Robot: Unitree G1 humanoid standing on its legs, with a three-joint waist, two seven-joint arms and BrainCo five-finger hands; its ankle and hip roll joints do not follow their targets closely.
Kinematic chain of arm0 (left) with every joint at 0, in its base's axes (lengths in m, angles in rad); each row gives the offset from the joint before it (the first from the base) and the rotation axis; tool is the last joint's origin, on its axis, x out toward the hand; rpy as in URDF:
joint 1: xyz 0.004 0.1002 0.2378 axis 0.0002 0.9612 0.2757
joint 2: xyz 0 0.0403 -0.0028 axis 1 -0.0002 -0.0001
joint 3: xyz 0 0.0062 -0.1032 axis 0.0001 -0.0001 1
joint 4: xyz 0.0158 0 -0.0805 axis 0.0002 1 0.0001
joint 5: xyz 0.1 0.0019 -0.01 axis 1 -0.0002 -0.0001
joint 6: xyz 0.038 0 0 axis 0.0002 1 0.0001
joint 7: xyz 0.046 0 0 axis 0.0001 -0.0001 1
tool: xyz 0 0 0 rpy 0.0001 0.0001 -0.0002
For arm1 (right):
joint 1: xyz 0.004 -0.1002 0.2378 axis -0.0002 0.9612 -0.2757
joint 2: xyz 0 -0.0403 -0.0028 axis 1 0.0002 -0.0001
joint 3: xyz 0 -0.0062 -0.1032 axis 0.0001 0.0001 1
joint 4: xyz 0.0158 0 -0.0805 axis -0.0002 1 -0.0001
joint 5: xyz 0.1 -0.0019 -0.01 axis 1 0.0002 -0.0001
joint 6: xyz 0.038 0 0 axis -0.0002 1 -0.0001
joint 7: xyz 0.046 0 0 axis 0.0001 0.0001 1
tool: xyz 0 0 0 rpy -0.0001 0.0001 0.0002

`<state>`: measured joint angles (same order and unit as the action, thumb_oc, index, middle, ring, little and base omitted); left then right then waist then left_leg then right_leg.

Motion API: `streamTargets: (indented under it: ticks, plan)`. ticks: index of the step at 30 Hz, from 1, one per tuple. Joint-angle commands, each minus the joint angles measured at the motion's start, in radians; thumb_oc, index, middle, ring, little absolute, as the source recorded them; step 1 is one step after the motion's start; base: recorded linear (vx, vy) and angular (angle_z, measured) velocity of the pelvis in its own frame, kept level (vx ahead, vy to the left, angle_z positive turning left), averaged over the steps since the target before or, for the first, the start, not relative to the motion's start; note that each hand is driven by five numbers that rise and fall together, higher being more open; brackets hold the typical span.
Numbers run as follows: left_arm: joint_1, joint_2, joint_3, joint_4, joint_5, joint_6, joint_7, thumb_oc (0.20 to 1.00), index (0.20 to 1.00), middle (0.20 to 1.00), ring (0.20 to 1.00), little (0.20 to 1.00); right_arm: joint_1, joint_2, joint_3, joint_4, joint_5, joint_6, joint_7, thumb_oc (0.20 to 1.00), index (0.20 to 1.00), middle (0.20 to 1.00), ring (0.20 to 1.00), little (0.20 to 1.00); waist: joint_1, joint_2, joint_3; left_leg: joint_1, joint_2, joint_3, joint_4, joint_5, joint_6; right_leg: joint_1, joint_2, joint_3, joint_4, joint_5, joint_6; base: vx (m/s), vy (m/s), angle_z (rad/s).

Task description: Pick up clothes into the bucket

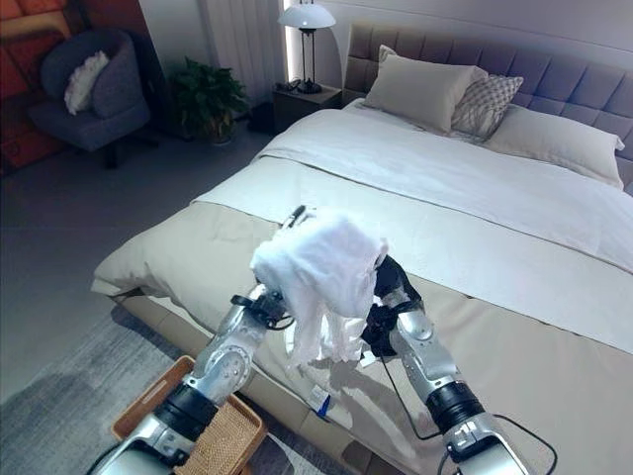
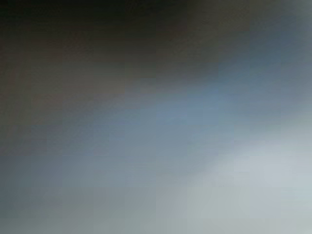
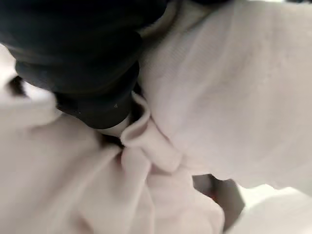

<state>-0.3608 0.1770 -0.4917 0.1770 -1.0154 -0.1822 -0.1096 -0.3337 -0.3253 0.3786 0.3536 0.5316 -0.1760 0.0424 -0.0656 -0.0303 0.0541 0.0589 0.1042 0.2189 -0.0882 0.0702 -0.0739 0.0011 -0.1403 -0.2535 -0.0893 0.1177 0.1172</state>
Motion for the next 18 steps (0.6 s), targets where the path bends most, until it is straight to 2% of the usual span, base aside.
streamTargets:
  ticks: [1, 11, 12, 13, 14, 18]
  plan:
    - [-0.142, -0.033, -0.045, -0.033, 0.017, -0.02, -0.055, 1.0, 1.0, 1.0, 1.0, 1.0, -0.137, 0.041, 0.031, -0.013, 0.003, -0.036, 0.038, 0.2, 0.2, 0.2, 0.2, 0.2, 0.01, -0.035, -0.02, 0.053, -0.014, 0.011, 0.003, -0.042, 0.005, 0.018, -0.055, 0.028, 0.017, 0.066, 0.076, 0.0, 0.0, 0.0]
    - [-0.161, -0.039, -0.095, -0.029, 0.064, -0.01, -0.064, 1.0, 1.0, 1.0, 1.0, 1.0, -0.18, 0.04, 0.086, -0.021, -0.054, -0.03, 0.049, 0.2, 0.2, 0.2, 0.2, 0.2, 0.01, -0.035, -0.021, 0.055, -0.017, 0.012, 0.002, -0.044, 0.006, 0.021, -0.057, 0.03, 0.017, 0.067, 0.077, 0.0, 0.0, 0.0]
    - [-0.16, -0.034, -0.1, -0.02, 0.08, -0.007, -0.063, 0.542, 0.542, 0.542, 0.542, 0.542, -0.182, 0.04, 0.086, -0.031, -0.052, -0.032, 0.048, 0.2, 0.2, 0.2, 0.2, 0.2, 0.01, -0.036, -0.021, 0.056, -0.017, 0.013, 0.002, -0.044, 0.007, 0.021, -0.057, 0.03, 0.017, 0.068, 0.077, 0.0, 0.0, 0.0]
    - [-0.16, -0.029, -0.1, -0.012, 0.093, -0.009, -0.061, 0.288, 0.288, 0.288, 0.288, 0.288, -0.181, 0.036, 0.084, -0.036, -0.054, -0.034, 0.048, 0.2, 0.2, 0.2, 0.2, 0.2, 0.01, -0.036, -0.02, 0.056, -0.017, 0.013, 0.002, -0.045, 0.007, 0.02, -0.057, 0.03, 0.017, 0.068, 0.077, 0.0, 0.0, 0.0]
    - [-0.158, -0.02, -0.101, -0.02, 0.1, -0.007, -0.065, 0.2, 0.2, 0.2, 0.2, 0.2, -0.181, 0.033, 0.083, -0.045, -0.061, -0.035, 0.046, 0.2, 0.2, 0.2, 0.2, 0.2, 0.011, -0.037, -0.019, 0.055, -0.018, 0.012, 0.003, -0.045, 0.007, 0.019, -0.057, 0.031, 0.017, 0.068, 0.078, 0.0, 0.0, 0.0]
    - [-0.152, 0.008, -0.096, -0.048, 0.145, -0.017, -0.063, 0.2, 0.2, 0.2, 0.2, 0.2, -0.175, 0.02, 0.074, -0.052, -0.079, -0.035, 0.05, 0.2, 0.2, 0.2, 0.2, 0.2, 0.014, -0.036, -0.019, 0.056, -0.02, 0.012, 0.002, -0.046, 0.01, 0.02, -0.057, 0.034, 0.017, 0.068, 0.079, 0.0, 0.0, 0.0]
